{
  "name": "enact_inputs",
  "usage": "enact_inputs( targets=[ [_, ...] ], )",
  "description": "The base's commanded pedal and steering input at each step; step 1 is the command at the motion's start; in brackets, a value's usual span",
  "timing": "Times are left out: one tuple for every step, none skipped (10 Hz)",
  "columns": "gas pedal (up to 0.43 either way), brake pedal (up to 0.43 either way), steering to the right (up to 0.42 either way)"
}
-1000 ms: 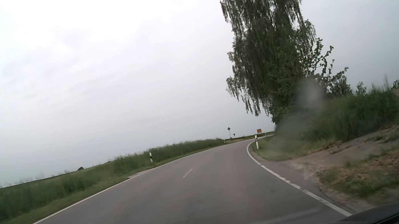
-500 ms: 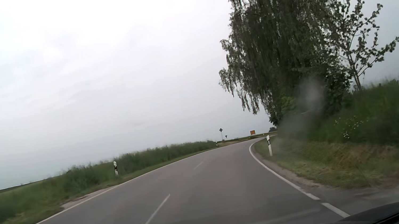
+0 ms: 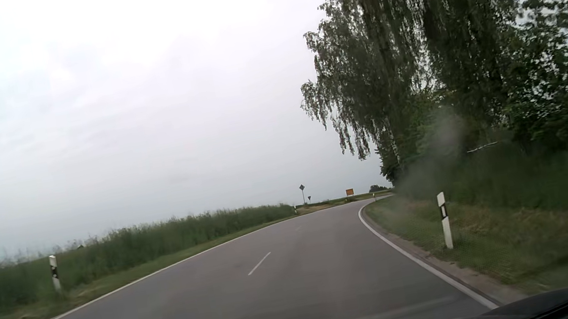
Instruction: Follow the waypoints while adhering to traffic rules and regulations
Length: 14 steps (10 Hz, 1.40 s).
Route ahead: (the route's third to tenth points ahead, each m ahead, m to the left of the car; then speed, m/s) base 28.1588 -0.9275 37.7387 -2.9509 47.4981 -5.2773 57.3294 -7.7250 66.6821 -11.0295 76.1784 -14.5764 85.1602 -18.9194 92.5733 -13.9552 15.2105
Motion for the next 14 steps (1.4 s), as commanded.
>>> enact_inputs(
  targets=[
    [0.067,0.000,0.026],
    [0.000,0.000,0.027],
    [0.000,0.000,0.027],
    [0.000,0.000,0.028],
    [0.000,0.000,0.028],
    [0.000,0.000,0.028],
    [0.000,0.000,0.028],
    [0.000,0.000,0.028],
    [0.000,0.000,0.027],
    [0.000,0.000,0.025],
    [0.000,0.000,0.022],
    [0.000,0.000,0.021],
    [0.000,0.000,0.021],
    [0.000,0.000,0.021]
  ],
)
